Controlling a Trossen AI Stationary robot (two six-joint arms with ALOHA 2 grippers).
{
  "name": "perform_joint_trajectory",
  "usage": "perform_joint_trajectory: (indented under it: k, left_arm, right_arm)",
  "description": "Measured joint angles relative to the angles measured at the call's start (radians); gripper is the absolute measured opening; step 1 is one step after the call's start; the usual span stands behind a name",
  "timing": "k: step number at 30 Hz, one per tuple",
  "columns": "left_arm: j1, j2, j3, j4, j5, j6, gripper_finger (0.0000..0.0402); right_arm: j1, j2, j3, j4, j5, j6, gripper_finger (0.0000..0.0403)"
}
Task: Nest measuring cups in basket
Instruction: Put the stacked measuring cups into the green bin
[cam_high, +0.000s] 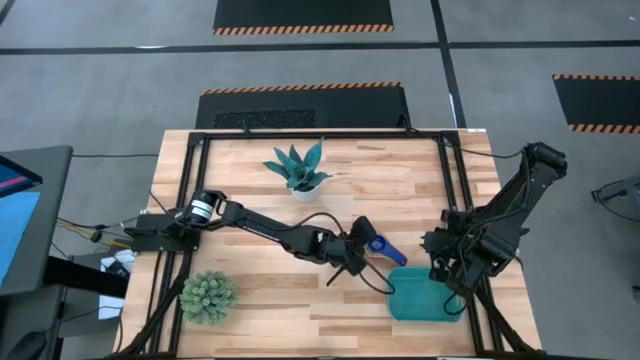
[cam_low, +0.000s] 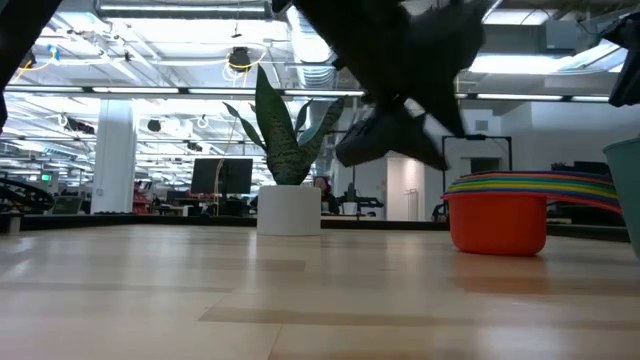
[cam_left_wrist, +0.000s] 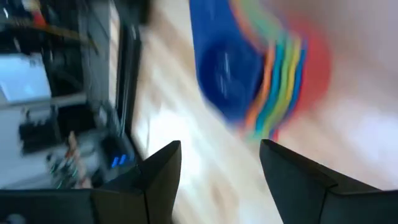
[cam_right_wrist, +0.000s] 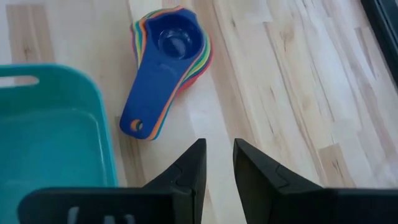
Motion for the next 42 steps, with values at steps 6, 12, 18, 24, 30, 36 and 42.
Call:
perform_joint_trajectory:
  k: [6,12,18,24,30,36,42]
  left_arm:
    - [0.025,-0.092,-0.001,-0.254,-0.101,-0.160,0.0213]
    - [0.123,-0.232,-0.001,-0.520,0.082,-0.534,0.0213]
    - [0.227,-0.275,-0.001,-0.616,0.133,-0.625,0.0213]
    - [0.294,-0.283,-0.037,-0.751,0.102,-0.692,0.0212]
    - [0.313,-0.416,-0.168,-0.833,0.051,-0.780,0.0212]
    - [0.268,-0.673,-0.398,-0.604,0.120,-0.872,0.0212]
    - [0.208,-0.861,-0.559,-0.485,0.073,-0.938,0.0212]
  right_arm:
    - [-0.083,0.000,0.000,0.075,0.071,-0.075,0.0102]
    - [-0.242,0.000,0.000,0.265,0.070,-0.417,0.0102]
    - [-0.399,0.000,0.005,0.467,0.056,-0.759,0.0102]
    - [-0.540,0.000,0.013,0.456,-0.093,-0.817,0.0102]
    - [-0.628,0.000,0.013,0.459,-0.120,-0.885,0.0102]
    - [-0.700,0.000,0.013,0.477,-0.147,-0.942,0.0102]
    - [-0.757,0.000,0.033,0.477,-0.170,-0.976,0.0102]
